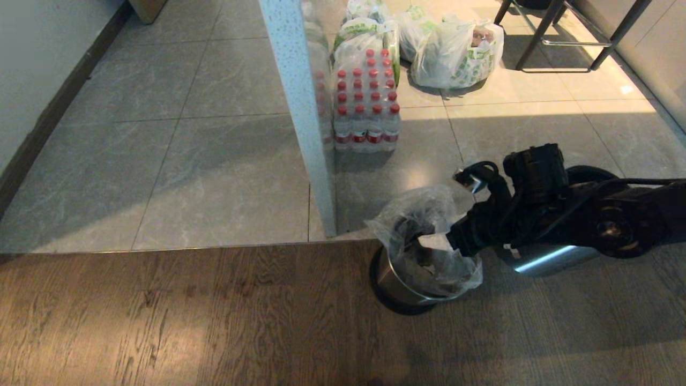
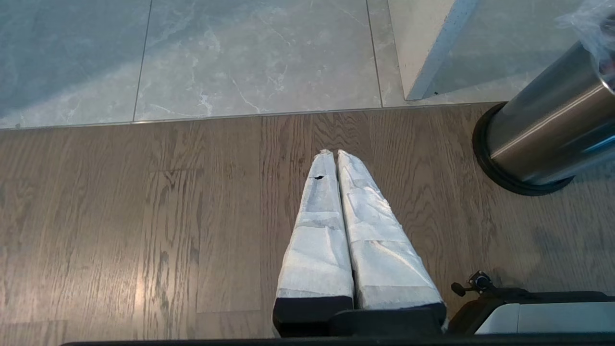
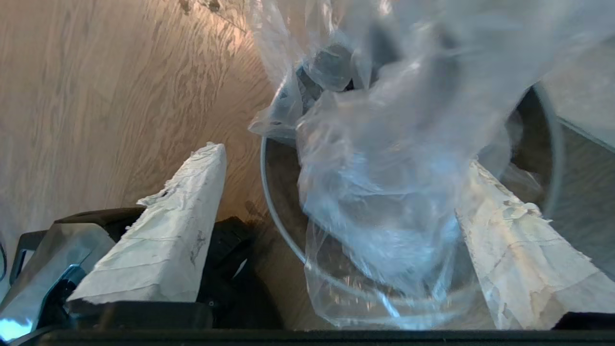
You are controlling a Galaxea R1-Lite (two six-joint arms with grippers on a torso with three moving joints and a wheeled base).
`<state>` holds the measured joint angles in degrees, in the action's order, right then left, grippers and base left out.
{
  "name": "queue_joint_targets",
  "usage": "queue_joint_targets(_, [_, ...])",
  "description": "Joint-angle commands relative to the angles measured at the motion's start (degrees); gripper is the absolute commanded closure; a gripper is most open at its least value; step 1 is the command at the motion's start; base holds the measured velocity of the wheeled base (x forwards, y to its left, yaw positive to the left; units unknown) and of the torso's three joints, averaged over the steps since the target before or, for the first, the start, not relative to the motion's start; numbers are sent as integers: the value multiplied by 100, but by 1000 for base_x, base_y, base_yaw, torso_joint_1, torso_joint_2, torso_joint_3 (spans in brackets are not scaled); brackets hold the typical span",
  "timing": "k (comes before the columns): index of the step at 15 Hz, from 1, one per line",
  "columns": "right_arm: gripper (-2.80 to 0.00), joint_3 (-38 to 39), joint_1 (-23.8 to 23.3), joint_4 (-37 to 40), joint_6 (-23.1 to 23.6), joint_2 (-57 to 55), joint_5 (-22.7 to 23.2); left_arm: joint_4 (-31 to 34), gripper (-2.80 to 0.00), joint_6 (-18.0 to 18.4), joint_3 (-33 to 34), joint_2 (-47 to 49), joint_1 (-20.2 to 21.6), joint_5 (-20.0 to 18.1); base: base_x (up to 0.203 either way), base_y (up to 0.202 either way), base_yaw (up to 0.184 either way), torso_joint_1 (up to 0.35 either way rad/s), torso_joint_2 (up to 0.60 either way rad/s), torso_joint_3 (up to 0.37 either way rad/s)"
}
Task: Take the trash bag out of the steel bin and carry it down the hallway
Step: Pick up the trash bag
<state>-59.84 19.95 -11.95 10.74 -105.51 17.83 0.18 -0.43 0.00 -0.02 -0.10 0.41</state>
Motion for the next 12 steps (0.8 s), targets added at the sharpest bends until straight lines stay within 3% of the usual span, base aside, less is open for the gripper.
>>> queue_joint_targets(1, [-280, -48, 29, -15, 7, -209, 9, -1, 0, -1, 9, 2, 1, 2, 0, 0, 0, 0, 0, 0])
queue_joint_targets(8, [-280, -466, 193, 65, -22, -878, -81, -1, 0, -1, 9, 2, 1, 2, 0, 0, 0, 0, 0, 0])
queue_joint_targets(12, [-280, -580, 219, 688, -48, -1199, -204, -1, 0, -1, 9, 2, 1, 2, 0, 0, 0, 0, 0, 0])
